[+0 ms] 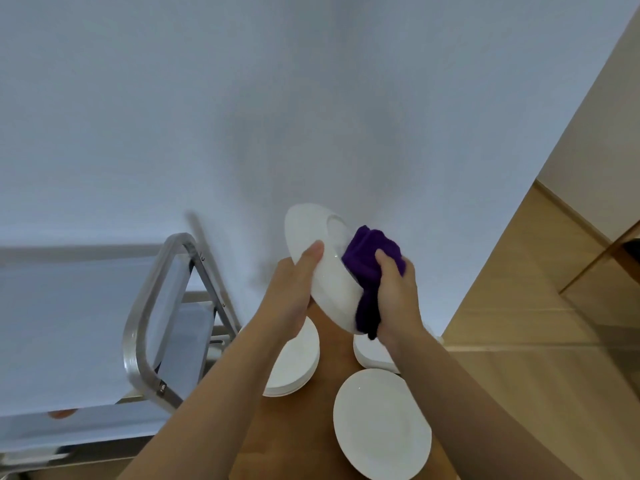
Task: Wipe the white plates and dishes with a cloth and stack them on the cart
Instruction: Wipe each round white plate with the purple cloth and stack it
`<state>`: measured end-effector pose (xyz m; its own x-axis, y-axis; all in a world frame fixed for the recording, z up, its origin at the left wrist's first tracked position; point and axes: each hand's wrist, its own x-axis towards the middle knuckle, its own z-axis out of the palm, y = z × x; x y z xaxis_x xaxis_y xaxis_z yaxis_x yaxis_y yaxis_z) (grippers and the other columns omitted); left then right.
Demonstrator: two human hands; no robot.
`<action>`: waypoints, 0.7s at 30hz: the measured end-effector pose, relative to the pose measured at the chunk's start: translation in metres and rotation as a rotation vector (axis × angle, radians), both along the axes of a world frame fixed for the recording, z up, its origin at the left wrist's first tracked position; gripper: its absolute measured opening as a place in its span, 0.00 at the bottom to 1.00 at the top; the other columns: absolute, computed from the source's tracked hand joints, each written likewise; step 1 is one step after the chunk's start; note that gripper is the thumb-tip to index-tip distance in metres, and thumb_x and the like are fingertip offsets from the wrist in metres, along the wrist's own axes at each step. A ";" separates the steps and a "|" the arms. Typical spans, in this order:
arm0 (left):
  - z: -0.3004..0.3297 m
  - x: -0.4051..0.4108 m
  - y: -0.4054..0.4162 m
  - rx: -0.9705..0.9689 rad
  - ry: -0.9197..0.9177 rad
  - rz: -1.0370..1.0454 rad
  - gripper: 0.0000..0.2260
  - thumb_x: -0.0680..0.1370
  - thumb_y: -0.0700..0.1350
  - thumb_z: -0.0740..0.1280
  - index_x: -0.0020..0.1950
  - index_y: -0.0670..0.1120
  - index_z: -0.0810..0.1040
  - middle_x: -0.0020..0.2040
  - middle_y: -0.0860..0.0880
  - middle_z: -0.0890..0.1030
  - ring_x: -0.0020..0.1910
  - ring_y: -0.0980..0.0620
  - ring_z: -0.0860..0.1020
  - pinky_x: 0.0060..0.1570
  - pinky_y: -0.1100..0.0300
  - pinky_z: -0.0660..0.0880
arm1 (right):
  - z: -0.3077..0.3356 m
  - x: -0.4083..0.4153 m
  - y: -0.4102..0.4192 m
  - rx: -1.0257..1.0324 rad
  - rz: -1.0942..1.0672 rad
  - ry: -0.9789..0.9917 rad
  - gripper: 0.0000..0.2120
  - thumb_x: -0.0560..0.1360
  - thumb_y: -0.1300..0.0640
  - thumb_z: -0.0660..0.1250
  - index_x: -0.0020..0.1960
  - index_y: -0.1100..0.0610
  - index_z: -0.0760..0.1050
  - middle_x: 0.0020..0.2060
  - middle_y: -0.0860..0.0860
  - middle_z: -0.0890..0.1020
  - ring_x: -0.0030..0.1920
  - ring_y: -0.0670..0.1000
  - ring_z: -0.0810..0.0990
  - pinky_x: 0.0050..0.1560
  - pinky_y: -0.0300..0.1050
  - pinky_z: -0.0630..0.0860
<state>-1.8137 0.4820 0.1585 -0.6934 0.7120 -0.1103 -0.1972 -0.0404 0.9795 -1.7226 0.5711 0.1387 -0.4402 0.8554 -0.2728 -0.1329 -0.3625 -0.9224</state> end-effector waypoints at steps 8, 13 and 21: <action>-0.009 0.013 0.006 -0.014 -0.048 0.157 0.10 0.78 0.55 0.62 0.47 0.51 0.78 0.38 0.50 0.84 0.39 0.50 0.83 0.39 0.56 0.78 | 0.026 -0.020 -0.008 0.428 0.216 -0.164 0.04 0.76 0.48 0.63 0.46 0.47 0.74 0.42 0.48 0.80 0.44 0.49 0.80 0.43 0.43 0.78; -0.012 0.007 0.003 0.000 -0.123 0.224 0.12 0.78 0.55 0.62 0.46 0.50 0.80 0.39 0.48 0.85 0.39 0.49 0.84 0.39 0.55 0.79 | 0.007 -0.013 -0.033 0.803 0.144 -0.159 0.19 0.70 0.48 0.65 0.59 0.51 0.75 0.54 0.43 0.77 0.53 0.42 0.76 0.50 0.29 0.73; -0.018 -0.024 -0.015 0.095 -0.467 0.312 0.14 0.78 0.54 0.65 0.57 0.45 0.75 0.48 0.45 0.83 0.47 0.46 0.82 0.38 0.54 0.79 | -0.055 0.014 -0.053 1.289 0.141 -0.184 0.22 0.66 0.53 0.70 0.59 0.54 0.73 0.62 0.58 0.75 0.62 0.54 0.70 0.58 0.41 0.71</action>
